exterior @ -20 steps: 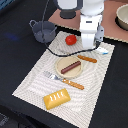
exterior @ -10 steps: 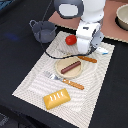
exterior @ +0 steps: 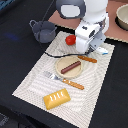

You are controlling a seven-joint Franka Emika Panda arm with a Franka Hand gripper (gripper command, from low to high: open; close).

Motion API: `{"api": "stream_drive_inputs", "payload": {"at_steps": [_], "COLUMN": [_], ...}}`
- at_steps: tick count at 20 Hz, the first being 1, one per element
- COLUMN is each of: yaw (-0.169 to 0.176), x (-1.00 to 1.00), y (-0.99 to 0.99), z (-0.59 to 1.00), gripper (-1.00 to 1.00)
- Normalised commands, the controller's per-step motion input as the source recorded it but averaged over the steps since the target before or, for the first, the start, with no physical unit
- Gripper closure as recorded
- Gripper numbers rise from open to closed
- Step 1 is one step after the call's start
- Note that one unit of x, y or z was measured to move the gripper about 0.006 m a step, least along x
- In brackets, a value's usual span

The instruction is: Interact with the objects in diverse but meaningful ways.

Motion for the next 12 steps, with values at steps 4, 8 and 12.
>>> {"api": "stream_drive_inputs", "payload": {"at_steps": [4, 8, 12], "yaw": [-0.032, -0.033, -0.029], "x": [0.57, 0.59, 0.63], "y": [0.25, 0.26, 0.3], "z": [0.0, 0.0, 0.01], "gripper": [1.0, 1.0, 1.0]}}
